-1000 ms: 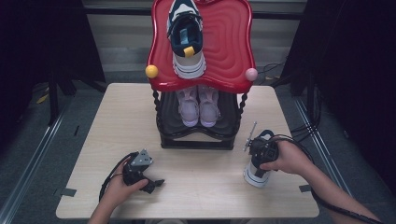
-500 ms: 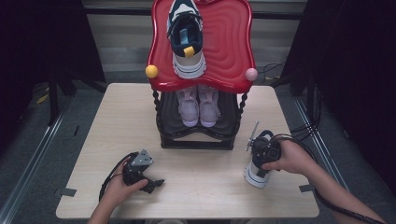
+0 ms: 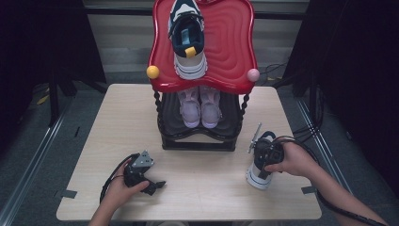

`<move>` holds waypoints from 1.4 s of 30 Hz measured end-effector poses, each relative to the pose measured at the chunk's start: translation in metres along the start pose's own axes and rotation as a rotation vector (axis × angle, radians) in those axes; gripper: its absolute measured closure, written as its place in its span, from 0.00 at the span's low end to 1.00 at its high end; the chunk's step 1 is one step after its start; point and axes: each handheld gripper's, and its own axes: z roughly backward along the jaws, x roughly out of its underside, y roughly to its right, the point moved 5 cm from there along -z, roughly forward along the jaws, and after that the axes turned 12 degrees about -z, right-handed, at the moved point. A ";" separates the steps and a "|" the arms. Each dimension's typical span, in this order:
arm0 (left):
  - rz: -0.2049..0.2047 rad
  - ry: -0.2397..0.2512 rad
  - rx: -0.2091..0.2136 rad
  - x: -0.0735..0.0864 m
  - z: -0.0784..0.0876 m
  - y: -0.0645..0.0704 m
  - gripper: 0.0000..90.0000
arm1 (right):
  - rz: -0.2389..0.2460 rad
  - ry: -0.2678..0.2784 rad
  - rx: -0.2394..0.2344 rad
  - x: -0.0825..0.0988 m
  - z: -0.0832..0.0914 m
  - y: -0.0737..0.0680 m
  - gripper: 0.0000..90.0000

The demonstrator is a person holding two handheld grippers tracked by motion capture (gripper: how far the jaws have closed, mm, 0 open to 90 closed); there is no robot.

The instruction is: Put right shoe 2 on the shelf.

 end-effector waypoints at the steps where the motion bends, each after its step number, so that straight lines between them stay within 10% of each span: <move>1: 0.001 0.000 0.000 0.000 0.000 0.000 0.00 | 0.017 -0.002 0.006 0.000 0.000 0.001 0.78; 19: -0.002 -0.002 -0.003 0.000 0.000 0.000 0.00 | 0.041 -0.003 0.009 0.005 0.013 0.000 0.79; 42: -0.003 -0.006 0.002 0.000 0.000 0.000 0.00 | 0.082 -0.001 0.039 0.007 0.096 -0.020 0.79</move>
